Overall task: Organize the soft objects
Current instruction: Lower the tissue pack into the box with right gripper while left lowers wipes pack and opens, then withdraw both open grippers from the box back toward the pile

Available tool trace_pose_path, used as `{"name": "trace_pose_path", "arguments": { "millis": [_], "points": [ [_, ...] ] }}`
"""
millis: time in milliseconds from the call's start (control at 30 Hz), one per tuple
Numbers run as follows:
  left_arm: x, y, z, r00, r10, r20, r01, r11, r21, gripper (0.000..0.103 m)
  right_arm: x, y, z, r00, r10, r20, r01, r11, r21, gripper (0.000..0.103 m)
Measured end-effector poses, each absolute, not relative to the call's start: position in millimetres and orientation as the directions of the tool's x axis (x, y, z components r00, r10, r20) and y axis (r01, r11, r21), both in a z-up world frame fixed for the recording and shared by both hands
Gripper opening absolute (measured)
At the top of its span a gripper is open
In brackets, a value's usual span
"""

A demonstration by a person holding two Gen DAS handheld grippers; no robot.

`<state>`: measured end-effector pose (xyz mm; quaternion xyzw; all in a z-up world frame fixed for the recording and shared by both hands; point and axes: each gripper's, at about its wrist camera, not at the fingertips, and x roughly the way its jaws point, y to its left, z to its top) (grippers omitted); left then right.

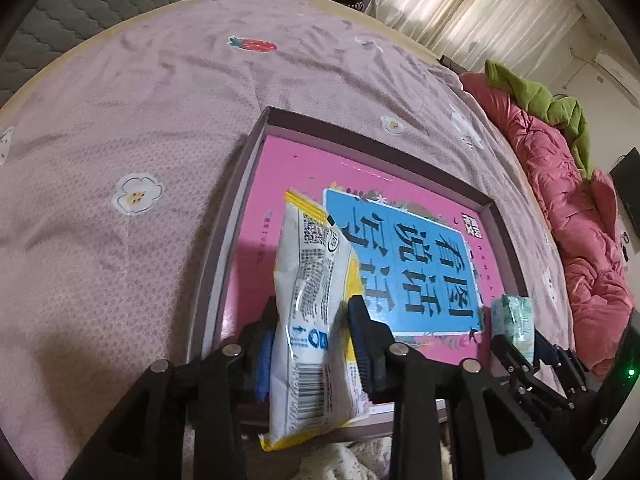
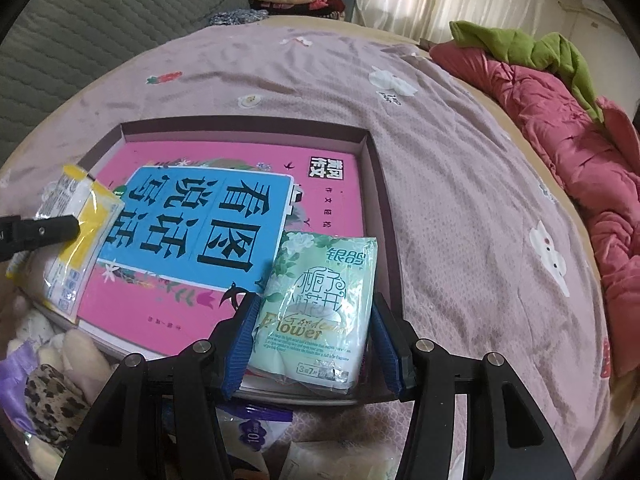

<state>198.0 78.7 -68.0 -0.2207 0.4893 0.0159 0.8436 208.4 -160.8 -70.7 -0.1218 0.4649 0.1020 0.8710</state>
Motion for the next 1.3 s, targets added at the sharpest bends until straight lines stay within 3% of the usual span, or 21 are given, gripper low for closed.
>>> {"name": "trace_pose_path", "arguments": {
  "millis": [200,1300],
  "points": [
    [193,75,-68,0.503,-0.146,-0.852,-0.240,0.923,-0.300,0.041,206,-161,-69,0.546,0.060,-0.836,-0.284,0.952,-0.118,0.064],
    [156,76,-46,0.523,-0.172,-0.835,-0.235,0.912,-0.336,0.042,165,-201,-19,0.596,0.103,-0.796,-0.180,0.984,-0.008,0.069]
  ]
}}
